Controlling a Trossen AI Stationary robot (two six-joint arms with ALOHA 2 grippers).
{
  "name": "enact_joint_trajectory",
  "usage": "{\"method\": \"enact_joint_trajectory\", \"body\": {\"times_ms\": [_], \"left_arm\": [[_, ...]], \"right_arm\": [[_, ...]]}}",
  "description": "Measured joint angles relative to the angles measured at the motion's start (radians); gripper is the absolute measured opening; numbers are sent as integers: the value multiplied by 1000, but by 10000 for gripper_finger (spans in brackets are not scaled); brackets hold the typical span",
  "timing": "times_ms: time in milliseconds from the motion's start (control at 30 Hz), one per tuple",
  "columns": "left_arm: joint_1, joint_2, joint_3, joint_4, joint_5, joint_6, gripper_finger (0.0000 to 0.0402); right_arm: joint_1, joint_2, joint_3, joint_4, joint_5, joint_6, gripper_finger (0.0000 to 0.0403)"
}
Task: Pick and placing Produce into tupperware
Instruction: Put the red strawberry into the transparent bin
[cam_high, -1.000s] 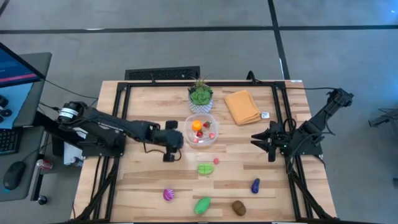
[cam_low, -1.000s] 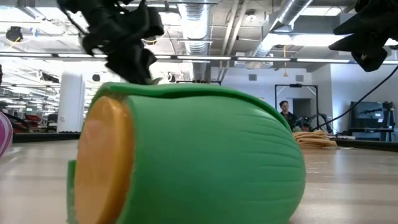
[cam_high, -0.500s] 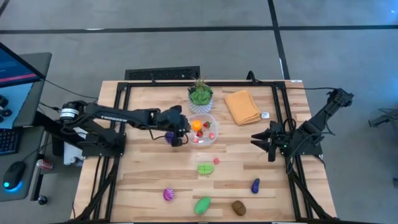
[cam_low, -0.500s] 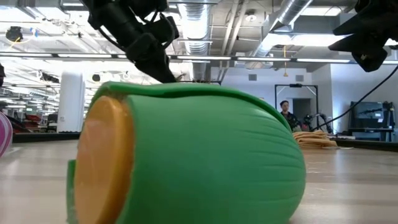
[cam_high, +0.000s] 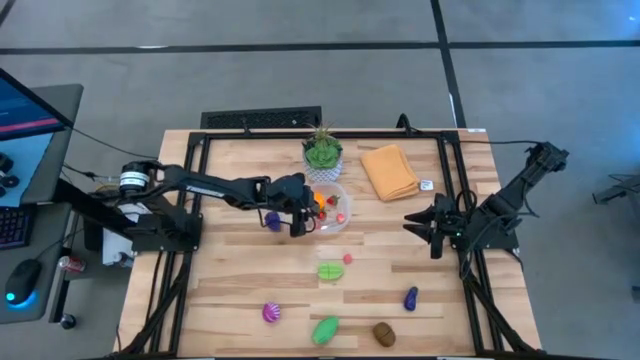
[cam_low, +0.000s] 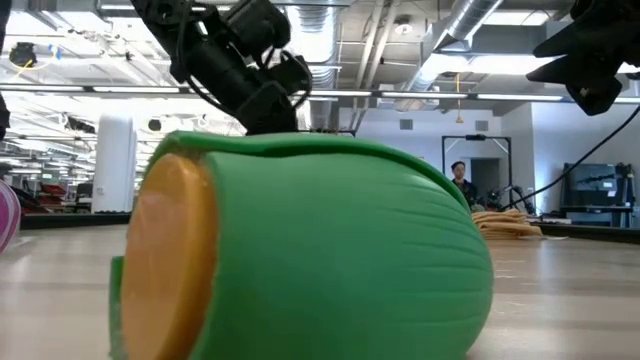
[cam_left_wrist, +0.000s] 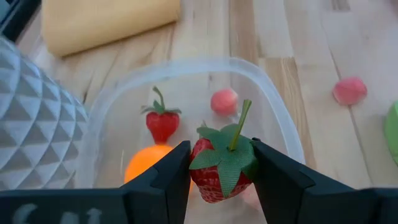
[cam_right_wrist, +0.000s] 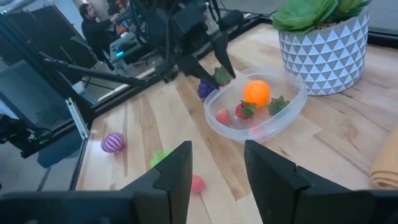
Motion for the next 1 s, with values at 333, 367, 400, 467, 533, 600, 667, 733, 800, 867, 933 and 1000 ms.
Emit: {"method": "enact_joint_trajectory", "body": {"times_ms": [333,367,400,467,533,600,667,733,800,867,933,1000], "left_arm": [[3,49,-4,32,8,-12,142],[3,61,-1,58,15,-14,142],[3,65,0,55,21,-21,142],[3,72,-3,60,26,-30,144],[3,80,-2,65,26,-31,147],[3,80,-2,68,26,-38,150],[3,79,-2,68,21,-38,152],[3,79,-2,67,18,-38,154],[3,79,-2,68,17,-40,157],[3,79,-2,68,17,-47,161],[3,79,-2,68,17,-58,166],[3,79,-2,68,17,-62,173]], "right_arm": [[0,0,0,-7,0,0,169],[0,0,0,-6,0,0,169],[0,0,0,-7,0,0,169],[0,0,0,-6,0,0,169],[0,0,0,-5,0,0,169],[0,0,0,-3,0,0,169],[0,0,0,-1,0,0,169],[0,0,0,0,0,0,169],[0,0,0,0,0,0,169],[0,0,0,0,0,0,169],[0,0,0,0,0,0,169],[0,0,0,-1,0,0,169]]}}
